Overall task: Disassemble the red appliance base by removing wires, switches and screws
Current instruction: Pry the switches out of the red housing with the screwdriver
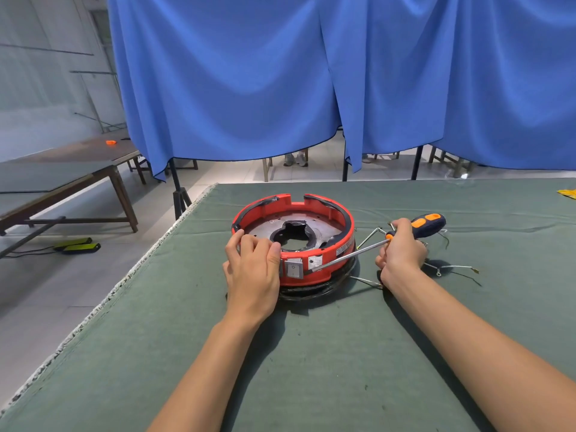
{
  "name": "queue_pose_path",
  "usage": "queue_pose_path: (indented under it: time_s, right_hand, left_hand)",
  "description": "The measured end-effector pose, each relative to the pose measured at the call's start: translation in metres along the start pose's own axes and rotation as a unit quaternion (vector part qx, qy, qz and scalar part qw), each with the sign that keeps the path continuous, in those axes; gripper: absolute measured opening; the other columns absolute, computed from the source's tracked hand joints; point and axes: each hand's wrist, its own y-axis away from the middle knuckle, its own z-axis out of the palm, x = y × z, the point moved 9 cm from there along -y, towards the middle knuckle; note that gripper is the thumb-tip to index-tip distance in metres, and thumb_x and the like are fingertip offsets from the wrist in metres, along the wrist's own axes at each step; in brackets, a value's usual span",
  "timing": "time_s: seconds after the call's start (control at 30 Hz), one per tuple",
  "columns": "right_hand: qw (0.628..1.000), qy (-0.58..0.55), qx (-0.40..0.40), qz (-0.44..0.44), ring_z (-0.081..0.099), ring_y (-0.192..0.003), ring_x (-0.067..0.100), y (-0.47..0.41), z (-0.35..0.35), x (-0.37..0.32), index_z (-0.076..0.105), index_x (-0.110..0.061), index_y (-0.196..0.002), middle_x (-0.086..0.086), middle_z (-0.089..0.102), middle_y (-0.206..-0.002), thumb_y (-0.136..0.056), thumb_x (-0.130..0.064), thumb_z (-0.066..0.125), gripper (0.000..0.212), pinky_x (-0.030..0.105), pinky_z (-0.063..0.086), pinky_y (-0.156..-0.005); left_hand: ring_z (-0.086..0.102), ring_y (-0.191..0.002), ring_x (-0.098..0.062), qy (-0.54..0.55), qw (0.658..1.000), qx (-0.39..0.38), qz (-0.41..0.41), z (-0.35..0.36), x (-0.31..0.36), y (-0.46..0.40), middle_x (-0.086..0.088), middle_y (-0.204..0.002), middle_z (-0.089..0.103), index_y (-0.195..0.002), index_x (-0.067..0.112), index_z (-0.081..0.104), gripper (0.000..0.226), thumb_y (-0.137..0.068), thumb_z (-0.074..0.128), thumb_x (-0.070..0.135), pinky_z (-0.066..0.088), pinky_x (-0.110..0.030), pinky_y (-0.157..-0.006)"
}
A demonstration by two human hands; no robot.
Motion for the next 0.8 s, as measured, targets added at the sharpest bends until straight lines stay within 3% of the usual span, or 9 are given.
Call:
queue_pose_path:
  time_s: [0.2, 0.4, 0.47, 0.6, 0.73, 0.8]
  right_hand:
    - [1.0, 0.002, -0.009, 0.0, 0.025, -0.034, 0.012, -0.007, 0.004, 0.002, 0.041, -0.014, -0.066, -0.002, 0.033, -0.05, -0.078, -0.025, 0.058, 0.024, 0.014, 0.018, -0.036]
    - [0.997, -0.042, -0.006, -0.062, 0.028, -0.031, 0.009, 0.001, -0.009, -0.029, 0.04, -0.015, -0.067, -0.004, 0.036, -0.049, -0.081, -0.025, 0.057, 0.024, 0.015, 0.019, -0.035]
    - [0.994, -0.055, -0.019, -0.093, 0.028, -0.03, 0.009, 0.009, -0.005, -0.049, 0.04, -0.015, -0.067, -0.005, 0.036, -0.048, -0.081, -0.025, 0.057, 0.024, 0.015, 0.019, -0.035]
    - [0.982, -0.035, -0.068, -0.171, 0.029, -0.033, 0.009, 0.033, 0.011, -0.085, 0.043, -0.017, -0.064, -0.012, 0.039, -0.04, -0.079, -0.029, 0.059, 0.026, 0.016, 0.021, -0.037]
    - [0.954, 0.028, -0.116, -0.276, 0.041, -0.044, 0.012, 0.067, 0.032, -0.115, 0.049, -0.019, -0.063, -0.014, 0.047, -0.04, -0.07, -0.039, 0.057, 0.023, 0.025, 0.032, -0.051]
    - [0.93, 0.048, -0.141, -0.335, 0.046, -0.045, 0.01, 0.087, 0.042, -0.126, 0.05, -0.017, -0.06, -0.014, 0.051, -0.042, -0.071, -0.038, 0.056, 0.024, 0.024, 0.038, -0.049]
  left_hand:
    - [0.024, -0.128, -0.018, -0.008, 1.0, 0.009, 0.018, 0.0, -0.003, -0.004, 0.008, -0.1, 0.048, -0.082, 0.022, 0.053, 0.034, -0.1, 0.031, 0.04, 0.023, -0.038, -0.092]
    - [0.034, -0.114, -0.013, 0.009, 0.997, 0.062, 0.04, -0.01, -0.002, -0.005, 0.01, -0.111, 0.051, -0.101, 0.025, 0.063, 0.037, -0.094, 0.031, 0.041, 0.029, -0.033, -0.086]
    - [0.035, -0.118, -0.017, -0.002, 0.997, 0.069, 0.031, -0.009, -0.003, -0.005, 0.003, -0.122, 0.048, -0.101, 0.022, 0.064, 0.034, -0.095, 0.034, 0.039, 0.028, -0.033, -0.091]
    - [0.019, -0.136, -0.025, -0.008, 0.997, 0.067, -0.027, -0.005, -0.009, -0.002, -0.009, -0.142, 0.034, -0.099, 0.021, 0.064, 0.024, -0.097, 0.043, 0.033, 0.022, -0.048, -0.109]
    - [0.017, -0.138, -0.023, 0.061, 0.997, 0.029, -0.041, -0.001, -0.01, 0.001, -0.005, -0.149, 0.026, -0.101, 0.027, 0.061, 0.02, -0.096, 0.044, 0.036, 0.024, -0.046, -0.11]
    - [0.017, -0.138, -0.021, 0.068, 0.997, 0.023, -0.038, -0.002, -0.01, 0.003, -0.002, -0.149, 0.027, -0.101, 0.029, 0.06, 0.02, -0.095, 0.043, 0.037, 0.026, -0.045, -0.11]
